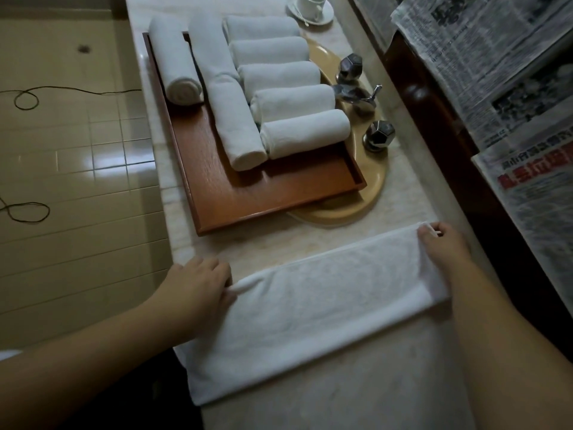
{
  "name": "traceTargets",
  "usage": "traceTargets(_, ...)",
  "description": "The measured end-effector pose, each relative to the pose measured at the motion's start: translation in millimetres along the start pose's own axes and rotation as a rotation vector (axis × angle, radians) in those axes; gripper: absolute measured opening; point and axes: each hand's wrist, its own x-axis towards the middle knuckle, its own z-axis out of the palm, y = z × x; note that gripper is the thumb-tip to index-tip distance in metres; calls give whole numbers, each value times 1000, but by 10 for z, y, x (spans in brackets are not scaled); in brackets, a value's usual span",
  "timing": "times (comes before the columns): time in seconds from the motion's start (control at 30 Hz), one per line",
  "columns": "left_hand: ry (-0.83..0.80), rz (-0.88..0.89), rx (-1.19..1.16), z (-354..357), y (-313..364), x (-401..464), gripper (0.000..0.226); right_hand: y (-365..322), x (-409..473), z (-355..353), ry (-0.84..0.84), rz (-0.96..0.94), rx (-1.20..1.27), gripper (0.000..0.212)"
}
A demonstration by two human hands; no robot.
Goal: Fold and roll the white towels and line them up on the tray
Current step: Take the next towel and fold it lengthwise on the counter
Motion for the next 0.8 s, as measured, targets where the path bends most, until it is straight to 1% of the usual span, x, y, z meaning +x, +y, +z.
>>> traceTargets(0.07, -3, -4, 7, -53, 11, 25, 25, -22, -7, -8, -7, 5, -6, 19)
traceTargets(0.13, 36, 12, -29, -100, 0, 40, 24, -40, -27, -17, -16, 15, -8, 19)
traceTargets(0.2, 16, 25, -84, -133, 1, 33, 23, -62, -62, -26, -15, 19, -9, 19)
traceTargets(0.3, -135, 10, -204, -195, -7, -5, 24, -70, -83, -28, -10, 5, -16, 20)
traceTargets(0.43, -439, -22, -541, -370, -111, -126, 23, -38, -55, -24, -19, -1, -7, 23)
traceTargets(0.47, -449, -37, -536, -381, -164, -162, 24, -38, -46, -24, -23, 5, -11, 23)
traceTargets(0.57, -307, -120, -262, -298, -340, -248, 24, -56, -29, -22, -28, 26, -28, 24)
traceTargets(0.63, -257, -161, -217, -220, -395, -293, 26, -70, -23, -17, -26, 33, -28, 23)
traceTargets(0.7, -226, -159, -195, -196, -377, -317, 28, -73, -12, -16, -30, 40, -30, 22)
traceTargets(0.8, -99, -142, -153, -173, -334, -313, 25, -67, 5, -15, -19, 37, -35, 22)
